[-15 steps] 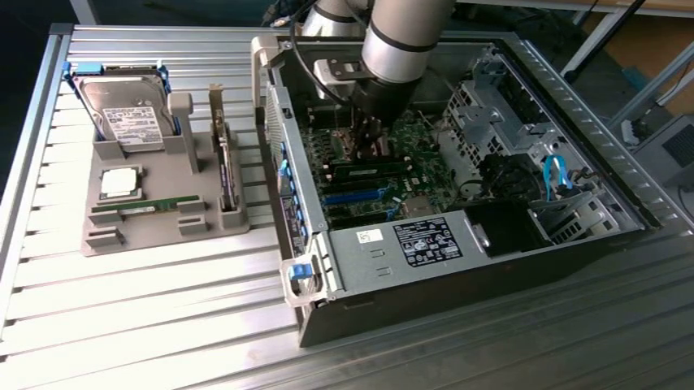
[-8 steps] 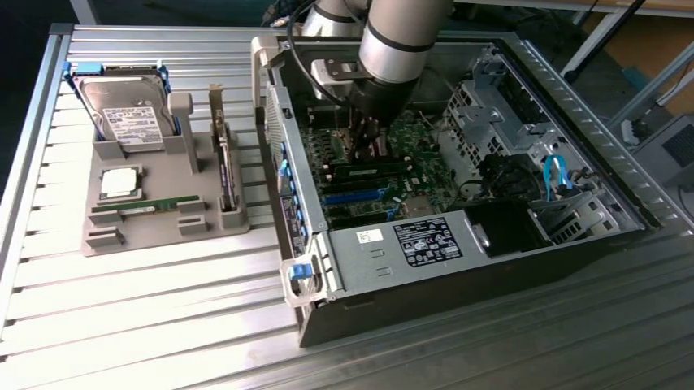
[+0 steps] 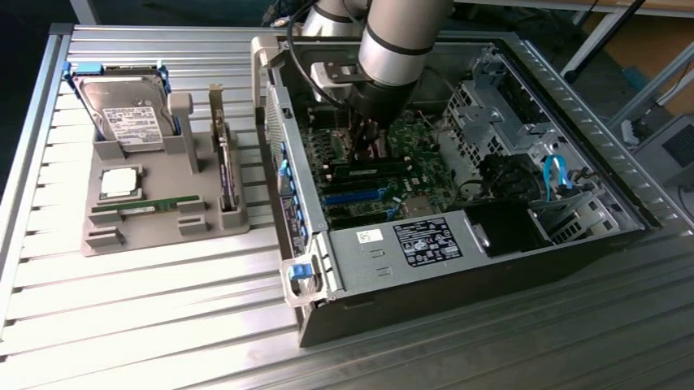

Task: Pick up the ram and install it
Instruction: 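Press down the ram until it locks into place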

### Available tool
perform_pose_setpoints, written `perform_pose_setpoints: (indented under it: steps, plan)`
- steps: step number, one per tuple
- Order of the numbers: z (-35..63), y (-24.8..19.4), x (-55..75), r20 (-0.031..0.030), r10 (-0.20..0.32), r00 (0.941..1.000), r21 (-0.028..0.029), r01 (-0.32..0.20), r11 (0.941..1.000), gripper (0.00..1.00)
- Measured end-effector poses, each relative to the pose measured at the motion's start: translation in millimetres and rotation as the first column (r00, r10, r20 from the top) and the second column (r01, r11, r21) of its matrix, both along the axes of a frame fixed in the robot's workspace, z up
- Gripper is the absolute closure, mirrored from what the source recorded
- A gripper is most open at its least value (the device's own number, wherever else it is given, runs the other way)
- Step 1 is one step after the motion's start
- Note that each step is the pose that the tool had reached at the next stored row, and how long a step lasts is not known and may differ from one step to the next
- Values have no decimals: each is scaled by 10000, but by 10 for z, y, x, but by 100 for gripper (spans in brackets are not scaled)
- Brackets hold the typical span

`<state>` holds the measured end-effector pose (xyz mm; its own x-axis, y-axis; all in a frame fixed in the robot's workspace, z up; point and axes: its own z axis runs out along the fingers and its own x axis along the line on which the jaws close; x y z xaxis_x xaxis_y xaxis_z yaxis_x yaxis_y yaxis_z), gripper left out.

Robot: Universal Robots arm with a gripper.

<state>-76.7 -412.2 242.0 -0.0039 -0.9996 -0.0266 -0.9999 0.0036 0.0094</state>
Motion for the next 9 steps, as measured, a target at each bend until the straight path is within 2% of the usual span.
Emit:
perform_pose_setpoints:
  steps: [9]
  plan:
    - [-29, -2, 0, -1, 0, 10000, -1, 0, 10000, 90]
